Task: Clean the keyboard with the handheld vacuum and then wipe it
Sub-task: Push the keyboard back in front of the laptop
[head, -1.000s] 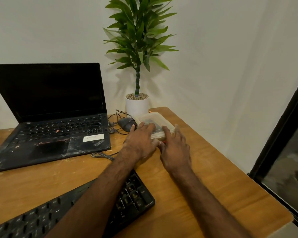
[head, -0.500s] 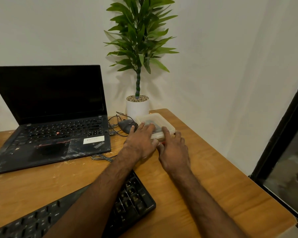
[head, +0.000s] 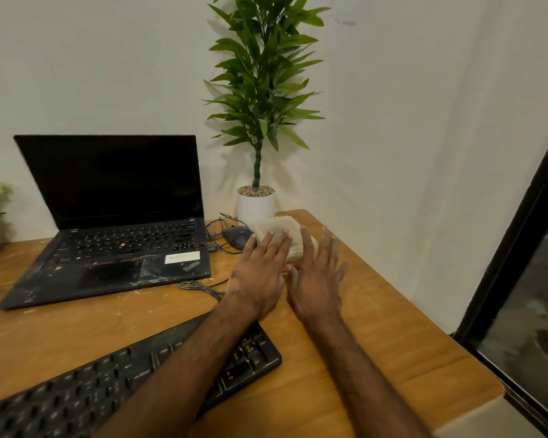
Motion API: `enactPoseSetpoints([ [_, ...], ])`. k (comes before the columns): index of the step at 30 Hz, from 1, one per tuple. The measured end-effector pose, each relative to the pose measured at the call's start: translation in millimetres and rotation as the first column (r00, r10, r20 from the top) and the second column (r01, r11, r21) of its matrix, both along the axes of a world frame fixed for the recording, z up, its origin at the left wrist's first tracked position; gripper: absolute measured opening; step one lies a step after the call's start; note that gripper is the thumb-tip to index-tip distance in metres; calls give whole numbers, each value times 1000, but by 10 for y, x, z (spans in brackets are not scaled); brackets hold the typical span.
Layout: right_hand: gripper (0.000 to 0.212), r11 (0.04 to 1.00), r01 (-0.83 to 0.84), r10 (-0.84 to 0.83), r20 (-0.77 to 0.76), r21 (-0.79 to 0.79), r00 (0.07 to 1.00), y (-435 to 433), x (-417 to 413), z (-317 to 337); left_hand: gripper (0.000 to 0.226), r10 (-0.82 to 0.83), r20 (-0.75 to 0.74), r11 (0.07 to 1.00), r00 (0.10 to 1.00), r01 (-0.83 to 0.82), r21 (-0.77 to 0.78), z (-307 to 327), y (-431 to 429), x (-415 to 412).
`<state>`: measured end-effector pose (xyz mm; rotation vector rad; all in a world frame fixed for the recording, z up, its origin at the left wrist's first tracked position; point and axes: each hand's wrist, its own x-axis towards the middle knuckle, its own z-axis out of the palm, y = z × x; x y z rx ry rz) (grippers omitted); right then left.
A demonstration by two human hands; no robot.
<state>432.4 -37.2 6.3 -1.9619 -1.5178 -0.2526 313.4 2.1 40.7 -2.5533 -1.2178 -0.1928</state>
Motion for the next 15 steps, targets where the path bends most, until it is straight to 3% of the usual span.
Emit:
enactPoseSetpoints([
  [4, 55, 974, -2, 25, -98, 228, 995, -274, -196, 14, 71, -7, 100, 1000, 995, 9, -17, 85, -452, -349],
  [6, 45, 968, -23, 46, -90, 249, 995, -428, -331, -9, 68, -5, 138, 1000, 990, 7, -11, 113, -706, -621],
  [10, 42, 972, -170, 194, -144, 163, 970, -715, -594, 18, 65, 87, 259, 994, 962, -68, -81, 114, -1211, -1324],
  [15, 54, 956, -293, 281, -343, 19, 896, -973, -764, 60, 71, 221, 340, 973, 914, -184, -137, -91, -1772, -2327],
])
